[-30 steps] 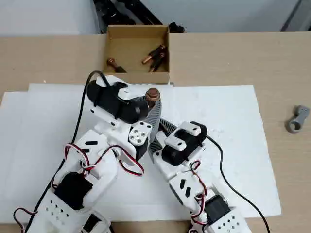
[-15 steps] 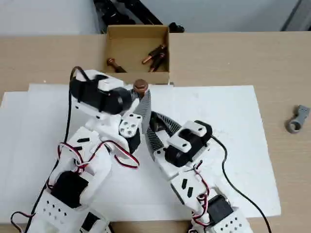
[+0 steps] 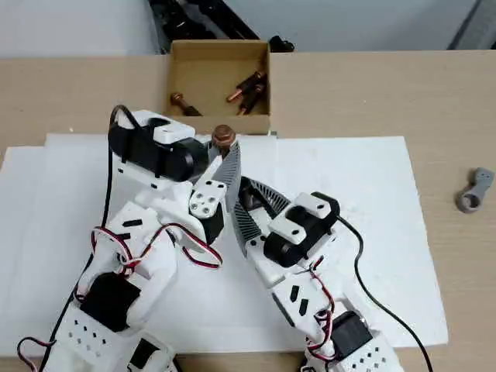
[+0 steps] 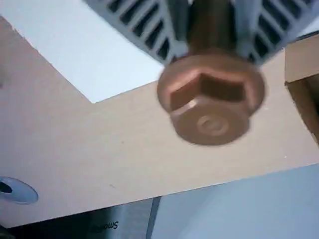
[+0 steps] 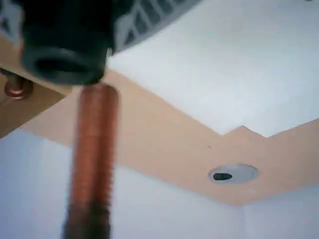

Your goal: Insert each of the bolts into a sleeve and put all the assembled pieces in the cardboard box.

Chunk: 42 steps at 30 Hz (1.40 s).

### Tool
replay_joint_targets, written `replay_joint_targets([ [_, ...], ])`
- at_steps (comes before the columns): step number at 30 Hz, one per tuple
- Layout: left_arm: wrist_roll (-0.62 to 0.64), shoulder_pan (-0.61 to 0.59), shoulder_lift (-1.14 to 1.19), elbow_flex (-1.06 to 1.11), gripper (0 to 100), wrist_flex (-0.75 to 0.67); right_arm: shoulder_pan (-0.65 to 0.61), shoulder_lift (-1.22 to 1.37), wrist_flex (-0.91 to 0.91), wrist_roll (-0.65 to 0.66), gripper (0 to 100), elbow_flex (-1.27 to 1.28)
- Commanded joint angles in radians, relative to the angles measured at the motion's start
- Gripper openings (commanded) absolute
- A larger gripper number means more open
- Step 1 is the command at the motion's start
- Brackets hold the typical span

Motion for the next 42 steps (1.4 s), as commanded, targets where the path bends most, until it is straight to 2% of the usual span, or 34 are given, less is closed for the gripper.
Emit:
replay_joint_targets([
  [1,0.008,0.002,-0.003,-0.053,1,-0.031,-0.01,-0.019,-0.018,0.005,0.2,-0.037],
  [17,0.008,0.04,-0.002,-0.084,1,-0.025,-0.01,-0.019,-0.016,0.005,0.2,-0.037],
  [37,-0.002,0.066,-0.002,0.077,1,-0.101,-0.012,-0.019,-0.016,0.005,0.2,-0.035],
  [42,-0.058,0.066,0.0,0.082,1,-0.101,-0.012,-0.019,-0.016,0.005,0.2,-0.035],
])
